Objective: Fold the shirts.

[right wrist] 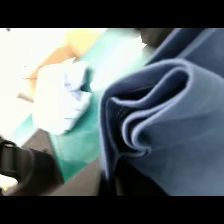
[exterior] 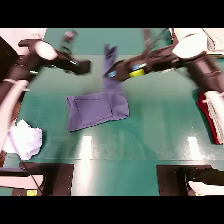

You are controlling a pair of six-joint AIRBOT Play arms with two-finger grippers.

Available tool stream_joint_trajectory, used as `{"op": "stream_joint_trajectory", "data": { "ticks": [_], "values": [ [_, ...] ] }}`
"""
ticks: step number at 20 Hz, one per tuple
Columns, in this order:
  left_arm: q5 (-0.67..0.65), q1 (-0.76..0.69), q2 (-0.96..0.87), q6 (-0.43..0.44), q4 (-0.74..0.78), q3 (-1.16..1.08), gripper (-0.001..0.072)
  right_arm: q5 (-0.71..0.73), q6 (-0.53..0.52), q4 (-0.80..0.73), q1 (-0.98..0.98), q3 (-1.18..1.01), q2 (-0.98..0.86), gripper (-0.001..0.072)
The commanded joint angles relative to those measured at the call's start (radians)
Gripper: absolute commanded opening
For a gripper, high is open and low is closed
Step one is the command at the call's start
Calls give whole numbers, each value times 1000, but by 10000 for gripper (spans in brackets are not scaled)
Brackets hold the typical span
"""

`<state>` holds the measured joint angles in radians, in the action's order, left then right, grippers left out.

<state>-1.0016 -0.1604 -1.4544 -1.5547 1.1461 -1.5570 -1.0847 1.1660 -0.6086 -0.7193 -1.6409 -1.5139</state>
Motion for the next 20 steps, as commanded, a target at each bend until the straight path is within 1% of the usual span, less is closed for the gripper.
{"op": "stream_joint_trajectory", "data": {
  "ticks": [1, 2, 3, 4, 6, 7, 9, 11, 14, 15, 18, 20],
  "values": [
    [-31, 186, 202, 18, 97, 0, 27, 97, -95, 65, -188, -109, -195, 333],
    [-34, 222, 238, 18, 103, 0, 28, 75, -95, 63, -220, -168, -254, 478],
    [-39, 252, 267, 18, 104, 0, 28, 26, -94, 56, -239, -229, -309, 602],
    [-44, 277, 290, 18, 104, 0, 28, -40, -89, 57, -242, -273, -347, 602],
    [-62, 306, 311, 19, 105, 0, 28, -162, -17, 8, -210, -317, -378, 570],
    [-73, 307, 313, 19, 106, 0, 28, -201, -8, -34, -183, -309, -372, 570],
    [-100, 307, 313, 19, 107, 0, 28, -230, 16, -95, -106, -229, -329, 570],
    [-119, 307, 312, 19, 108, 1, 28, -219, 32, -135, 0, -82, -250, 569],
    [-132, 306, 312, 29, 104, 1, 28, -172, 87, -195, 182, 166, -127, 569],
    [-140, 306, 312, 29, 103, 1, 28, -146, 119, -212, 247, 248, -92, 569],
    [-141, 306, 312, 29, 101, 6, 28, -103, 132, -195, 388, 406, -64, 574],
    [-144, 306, 310, 29, 100, 8, 28, -48, 131, -195, 417, 462, -64, 574]
  ]
}}
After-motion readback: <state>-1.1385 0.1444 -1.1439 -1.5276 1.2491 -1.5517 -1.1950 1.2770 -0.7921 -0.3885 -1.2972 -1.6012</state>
